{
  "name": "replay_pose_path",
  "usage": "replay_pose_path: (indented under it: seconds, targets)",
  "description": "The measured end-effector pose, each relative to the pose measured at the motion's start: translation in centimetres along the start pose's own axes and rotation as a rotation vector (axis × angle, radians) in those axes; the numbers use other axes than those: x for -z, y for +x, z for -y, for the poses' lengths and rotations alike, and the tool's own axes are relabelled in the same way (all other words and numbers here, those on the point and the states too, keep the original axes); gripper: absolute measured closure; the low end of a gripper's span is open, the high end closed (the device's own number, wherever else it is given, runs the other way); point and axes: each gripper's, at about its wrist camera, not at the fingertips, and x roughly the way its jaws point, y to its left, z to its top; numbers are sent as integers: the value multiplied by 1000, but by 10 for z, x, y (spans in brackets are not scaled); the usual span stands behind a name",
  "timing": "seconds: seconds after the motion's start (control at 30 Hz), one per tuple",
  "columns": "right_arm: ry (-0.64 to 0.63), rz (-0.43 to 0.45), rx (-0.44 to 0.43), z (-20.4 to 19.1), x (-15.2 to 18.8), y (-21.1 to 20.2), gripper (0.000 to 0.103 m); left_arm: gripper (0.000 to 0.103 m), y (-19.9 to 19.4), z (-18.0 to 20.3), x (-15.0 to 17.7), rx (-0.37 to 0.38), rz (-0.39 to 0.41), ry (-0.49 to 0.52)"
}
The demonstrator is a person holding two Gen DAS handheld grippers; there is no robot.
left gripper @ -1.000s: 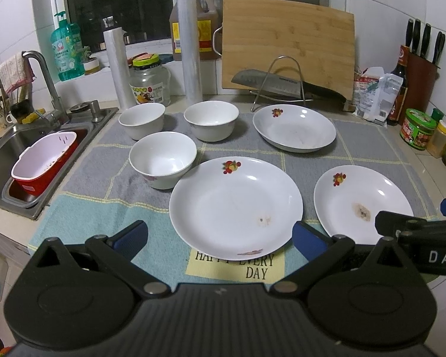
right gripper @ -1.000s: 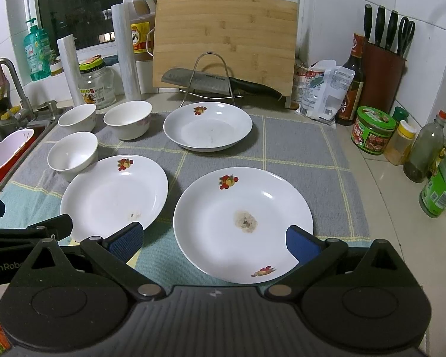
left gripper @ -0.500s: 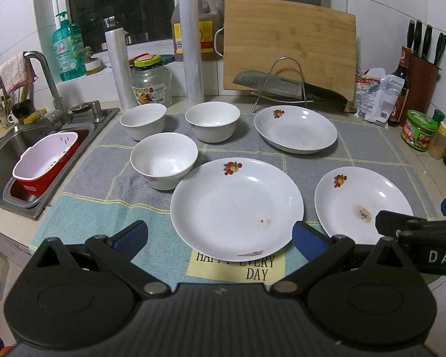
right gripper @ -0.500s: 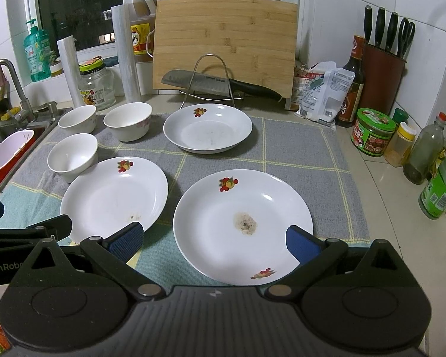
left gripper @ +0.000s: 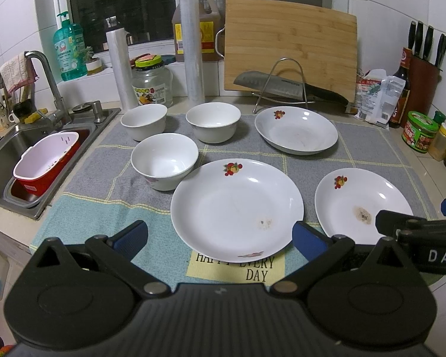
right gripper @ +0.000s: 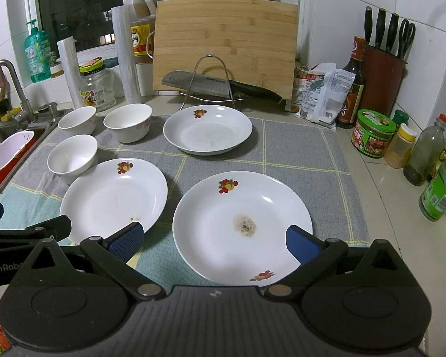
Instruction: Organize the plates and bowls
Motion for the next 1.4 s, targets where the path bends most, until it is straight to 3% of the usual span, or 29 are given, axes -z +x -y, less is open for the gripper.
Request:
replay_pose_path:
  seconds: [1.0, 1.4]
  targets:
    - [-26, 35, -22, 10, 3, -6, 0, 1, -12, 8, 4, -14, 25, -17]
    - [-3, 78, -31, 35, 13, -19, 0, 1, -19, 24, 14, 76, 89, 8]
